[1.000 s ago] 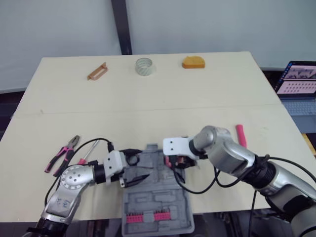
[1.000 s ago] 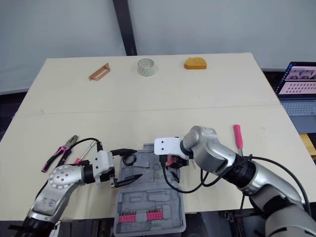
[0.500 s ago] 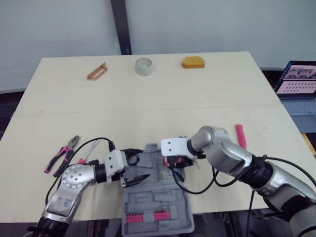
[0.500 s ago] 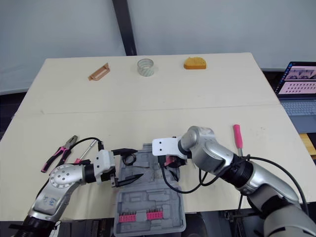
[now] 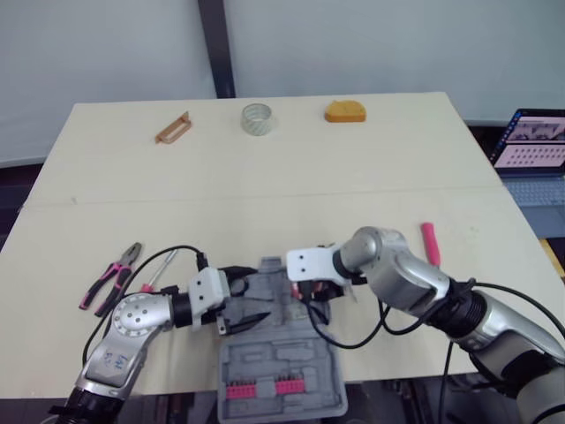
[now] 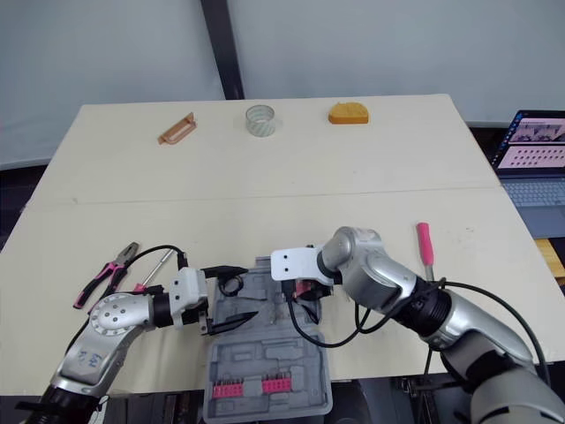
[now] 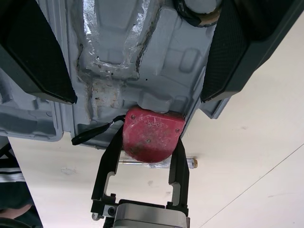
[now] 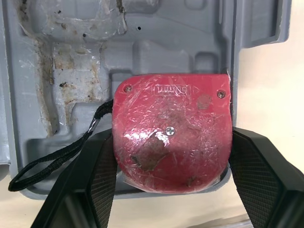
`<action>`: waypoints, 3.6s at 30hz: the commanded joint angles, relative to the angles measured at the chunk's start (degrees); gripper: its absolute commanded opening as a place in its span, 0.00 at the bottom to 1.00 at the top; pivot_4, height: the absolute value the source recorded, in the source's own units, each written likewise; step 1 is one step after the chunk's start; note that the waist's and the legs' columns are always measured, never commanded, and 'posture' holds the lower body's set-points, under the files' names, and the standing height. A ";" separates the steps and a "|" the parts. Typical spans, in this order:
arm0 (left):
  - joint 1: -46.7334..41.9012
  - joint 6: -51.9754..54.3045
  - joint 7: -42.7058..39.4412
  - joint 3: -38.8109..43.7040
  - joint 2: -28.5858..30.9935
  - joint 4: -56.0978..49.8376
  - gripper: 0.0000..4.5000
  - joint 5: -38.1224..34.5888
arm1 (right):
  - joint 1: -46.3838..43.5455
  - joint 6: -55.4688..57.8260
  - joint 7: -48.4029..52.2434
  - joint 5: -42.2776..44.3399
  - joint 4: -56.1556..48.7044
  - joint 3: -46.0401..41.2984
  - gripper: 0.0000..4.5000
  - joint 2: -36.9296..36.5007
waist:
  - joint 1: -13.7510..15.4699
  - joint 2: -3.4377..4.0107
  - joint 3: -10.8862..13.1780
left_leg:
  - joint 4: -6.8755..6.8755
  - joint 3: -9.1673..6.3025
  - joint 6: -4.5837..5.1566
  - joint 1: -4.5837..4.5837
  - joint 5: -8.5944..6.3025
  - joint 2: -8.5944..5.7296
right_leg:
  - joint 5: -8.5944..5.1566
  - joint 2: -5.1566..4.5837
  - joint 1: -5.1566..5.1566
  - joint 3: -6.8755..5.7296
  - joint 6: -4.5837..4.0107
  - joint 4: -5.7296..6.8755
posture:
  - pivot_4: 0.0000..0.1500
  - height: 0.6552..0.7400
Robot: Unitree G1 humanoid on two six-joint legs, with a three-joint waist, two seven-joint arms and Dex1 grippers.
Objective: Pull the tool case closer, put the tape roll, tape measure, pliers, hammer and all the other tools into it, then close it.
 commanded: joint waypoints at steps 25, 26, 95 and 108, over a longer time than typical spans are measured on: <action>2.03 -3.17 -0.53 -0.57 -0.32 -0.09 1.00 0.16 | 0.14 -0.59 0.37 1.05 -2.17 -3.00 0.65 0.44 | -1.07 0.00 0.00 | -0.05 -0.02 0.00 0.00 0.00 0.00 | 0.00 0.00 -0.01 -0.01 0.00 -0.01 | 1.00 1.00; 2.01 -3.31 -0.55 -0.59 -0.34 0.08 1.00 0.18 | 0.12 -0.61 0.36 1.08 -2.13 -3.02 0.89 0.49 | -1.05 0.00 0.00 | -0.05 -0.02 0.00 0.00 0.00 0.00 | 0.00 0.00 -0.01 -0.01 0.00 -0.01 | 1.00 1.00; 0.21 -1.56 -0.22 -0.42 -0.23 -0.20 1.00 0.07 | 17.74 -40.82 0.92 16.02 25.59 -24.08 0.21 6.00 | -1.04 -0.01 -0.01 | -0.04 -0.02 0.00 0.09 0.00 0.01 | 0.00 -0.03 0.11 -0.11 0.00 0.02 | 1.00 1.00; 0.80 -0.79 0.04 -0.35 -0.09 -1.37 1.00 0.20 | 19.21 -39.32 -0.82 12.39 32.76 -21.45 0.21 7.24 | -0.94 0.00 -0.23 | -0.13 -0.11 0.01 0.71 -0.01 0.03 | 0.00 -0.03 0.89 -0.24 0.00 -0.22 | 1.00 1.00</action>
